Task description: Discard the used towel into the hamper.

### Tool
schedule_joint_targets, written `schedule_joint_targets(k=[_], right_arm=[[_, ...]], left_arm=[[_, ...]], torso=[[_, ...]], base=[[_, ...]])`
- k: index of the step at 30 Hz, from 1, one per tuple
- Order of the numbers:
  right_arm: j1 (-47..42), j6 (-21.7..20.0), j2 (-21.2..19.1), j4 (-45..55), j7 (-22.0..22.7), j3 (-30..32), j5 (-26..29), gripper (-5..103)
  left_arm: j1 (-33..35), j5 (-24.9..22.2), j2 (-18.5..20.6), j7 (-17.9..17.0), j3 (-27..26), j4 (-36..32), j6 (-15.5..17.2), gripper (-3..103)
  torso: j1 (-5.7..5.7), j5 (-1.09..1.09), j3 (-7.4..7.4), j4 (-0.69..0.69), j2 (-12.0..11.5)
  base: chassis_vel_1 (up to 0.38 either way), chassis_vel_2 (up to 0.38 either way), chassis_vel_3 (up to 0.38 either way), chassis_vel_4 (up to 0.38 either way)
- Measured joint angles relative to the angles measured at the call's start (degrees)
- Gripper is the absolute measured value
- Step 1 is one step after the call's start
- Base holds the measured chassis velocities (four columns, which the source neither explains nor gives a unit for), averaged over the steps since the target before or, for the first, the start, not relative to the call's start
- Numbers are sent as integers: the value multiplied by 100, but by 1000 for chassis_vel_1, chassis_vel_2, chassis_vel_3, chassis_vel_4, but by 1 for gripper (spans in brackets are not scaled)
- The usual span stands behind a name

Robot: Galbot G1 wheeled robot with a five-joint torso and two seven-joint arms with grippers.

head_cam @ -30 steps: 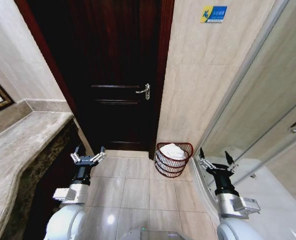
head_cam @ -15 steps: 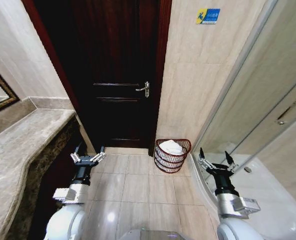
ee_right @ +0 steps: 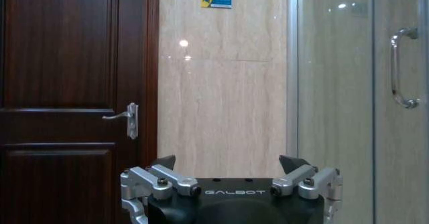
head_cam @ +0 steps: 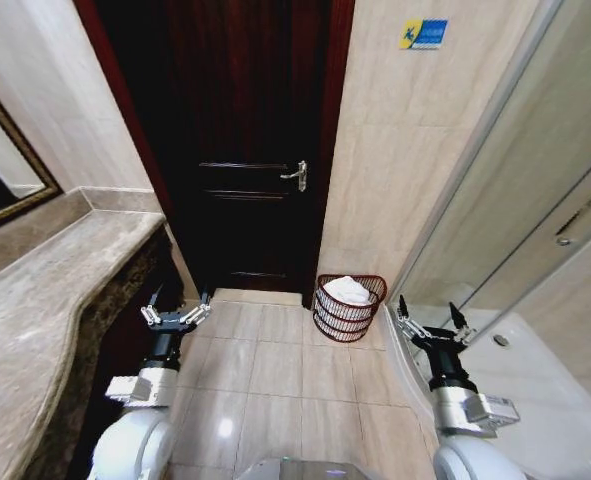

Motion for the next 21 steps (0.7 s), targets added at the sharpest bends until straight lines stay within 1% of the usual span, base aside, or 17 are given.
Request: schedule_joint_targets(k=[21], right_arm=[[0,0,0,0,0,0,0,100]], left_arm=[[0,0,0,0,0,0,0,100]], torso=[[0,0,0,1,0]], base=[[59,-63,-55,58]])
